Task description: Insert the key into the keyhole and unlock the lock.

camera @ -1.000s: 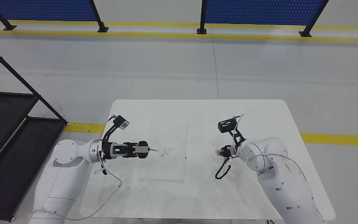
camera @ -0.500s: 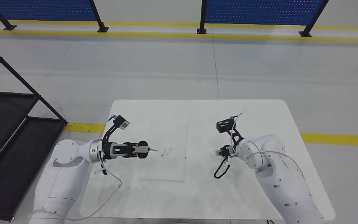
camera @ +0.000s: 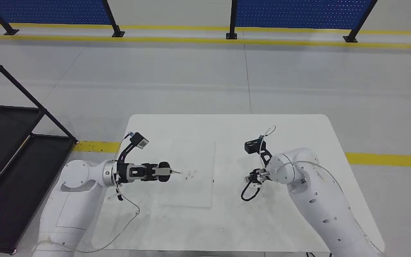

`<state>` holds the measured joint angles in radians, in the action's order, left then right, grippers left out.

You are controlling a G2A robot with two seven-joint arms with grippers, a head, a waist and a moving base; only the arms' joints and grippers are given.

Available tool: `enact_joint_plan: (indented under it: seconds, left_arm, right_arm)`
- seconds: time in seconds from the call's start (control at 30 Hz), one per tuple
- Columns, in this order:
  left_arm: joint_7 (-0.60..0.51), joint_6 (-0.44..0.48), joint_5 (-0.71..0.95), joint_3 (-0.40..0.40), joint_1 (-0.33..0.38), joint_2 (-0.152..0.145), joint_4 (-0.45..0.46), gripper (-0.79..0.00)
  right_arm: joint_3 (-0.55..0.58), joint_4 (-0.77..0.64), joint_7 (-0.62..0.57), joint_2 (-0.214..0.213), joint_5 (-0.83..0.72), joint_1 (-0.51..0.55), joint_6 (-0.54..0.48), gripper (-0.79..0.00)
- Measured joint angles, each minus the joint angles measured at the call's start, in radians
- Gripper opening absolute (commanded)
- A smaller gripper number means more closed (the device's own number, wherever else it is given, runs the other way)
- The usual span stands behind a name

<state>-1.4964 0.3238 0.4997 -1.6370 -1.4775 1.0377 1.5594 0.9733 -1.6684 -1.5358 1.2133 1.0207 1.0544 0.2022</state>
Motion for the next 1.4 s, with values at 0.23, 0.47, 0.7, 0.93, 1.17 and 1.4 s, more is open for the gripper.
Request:
enact_joint_plan:
  seconds: [0.23, 0.47, 0.7, 0.93, 1.17, 1.4]
  left_arm:
    - [0.0, 0.0, 0.0, 0.0, 0.0, 0.0, 0.0, -0.785]
    - [0.0, 0.0, 0.0, 0.0, 0.0, 0.0, 0.0, -0.785]
    - [0.0, 0.0, 0.0, 0.0, 0.0, 0.0, 0.0, -0.785]
    - [0.0, 0.0, 0.0, 0.0, 0.0, 0.0, 0.0, -0.785]
    - [0.0, 0.0, 0.0, 0.0, 0.0, 0.0, 0.0, -0.785]
    - [0.0, 0.0, 0.0, 0.0, 0.0, 0.0, 0.0, -0.785]
  right_arm:
    - [-0.091, 0.054, 0.0, -0.035, -0.069, -0.069, 0.062, 0.0]
    - [-0.167, 0.106, 0.0, -0.072, -0.162, -0.134, 0.082, 0.0]
    - [-0.206, 0.159, 0.0, -0.086, -0.235, -0.179, 0.082, -0.003]
    - [-0.229, 0.189, 0.0, -0.087, -0.276, -0.204, 0.082, -0.089]
    - [-0.252, 0.214, 0.003, -0.077, -0.293, -0.218, 0.085, -0.188]
    - [-0.27, 0.238, 0.013, -0.065, -0.301, -0.226, 0.095, -0.409]
